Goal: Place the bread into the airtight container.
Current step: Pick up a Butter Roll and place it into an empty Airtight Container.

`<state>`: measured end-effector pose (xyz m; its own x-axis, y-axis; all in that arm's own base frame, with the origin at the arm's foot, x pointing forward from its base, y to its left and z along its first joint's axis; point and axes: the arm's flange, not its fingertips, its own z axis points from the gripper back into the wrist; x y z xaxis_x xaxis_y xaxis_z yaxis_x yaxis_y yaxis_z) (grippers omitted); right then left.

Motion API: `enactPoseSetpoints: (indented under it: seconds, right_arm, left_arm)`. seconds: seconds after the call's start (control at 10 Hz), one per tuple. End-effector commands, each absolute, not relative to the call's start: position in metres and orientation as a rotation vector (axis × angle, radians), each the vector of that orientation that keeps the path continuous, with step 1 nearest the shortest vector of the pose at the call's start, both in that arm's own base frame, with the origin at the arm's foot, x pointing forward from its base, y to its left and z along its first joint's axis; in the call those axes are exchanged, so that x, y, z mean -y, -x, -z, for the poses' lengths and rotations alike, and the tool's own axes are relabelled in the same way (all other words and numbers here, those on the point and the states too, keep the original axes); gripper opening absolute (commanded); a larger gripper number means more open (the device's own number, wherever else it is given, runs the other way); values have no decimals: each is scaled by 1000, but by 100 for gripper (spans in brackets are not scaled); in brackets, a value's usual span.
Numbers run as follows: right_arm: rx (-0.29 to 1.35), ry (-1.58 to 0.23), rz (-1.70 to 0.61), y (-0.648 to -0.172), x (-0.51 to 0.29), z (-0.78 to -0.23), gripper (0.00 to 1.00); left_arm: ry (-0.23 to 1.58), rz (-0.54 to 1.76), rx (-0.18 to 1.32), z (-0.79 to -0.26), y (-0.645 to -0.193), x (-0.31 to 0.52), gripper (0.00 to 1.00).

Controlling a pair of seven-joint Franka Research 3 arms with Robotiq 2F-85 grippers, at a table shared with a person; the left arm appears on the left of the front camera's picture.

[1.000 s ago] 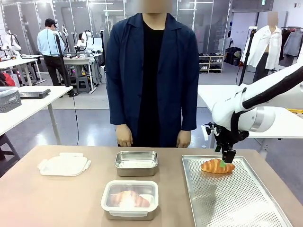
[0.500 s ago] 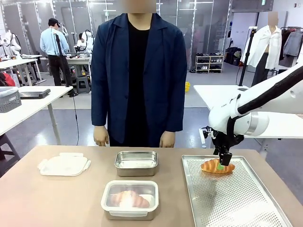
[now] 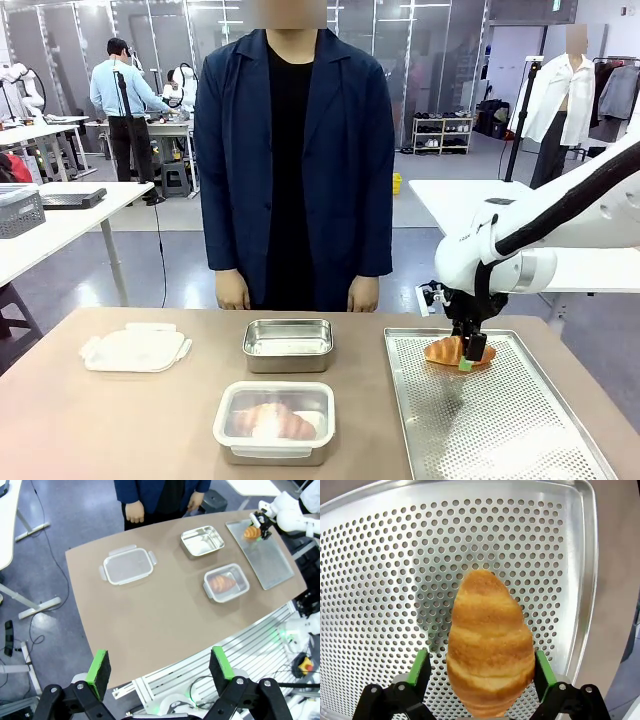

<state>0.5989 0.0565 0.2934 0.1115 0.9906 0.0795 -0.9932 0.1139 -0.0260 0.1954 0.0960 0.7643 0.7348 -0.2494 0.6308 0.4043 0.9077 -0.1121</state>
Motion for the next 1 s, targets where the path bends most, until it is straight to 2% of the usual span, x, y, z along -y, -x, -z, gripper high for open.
enactPoseSetpoints:
  seconds: [0.0, 0.5, 0.6, 0.9]
  right_arm:
    - [50, -37, -1440, -605, -62, -287, 95]
    - [69, -32, -1441, -600, -67, -296, 46]
    - [94, -9, -1403, -601, -68, -304, 40]
    - [115, 60, -1432, -592, -86, -350, 40]
  left_arm:
    - [250, 380, 651, -766, -194, -96, 100]
    - [250, 380, 651, -766, -194, -96, 100]
    - [250, 380, 651, -766, -194, -96, 100]
    - [250, 380, 651, -766, -194, -96, 100]
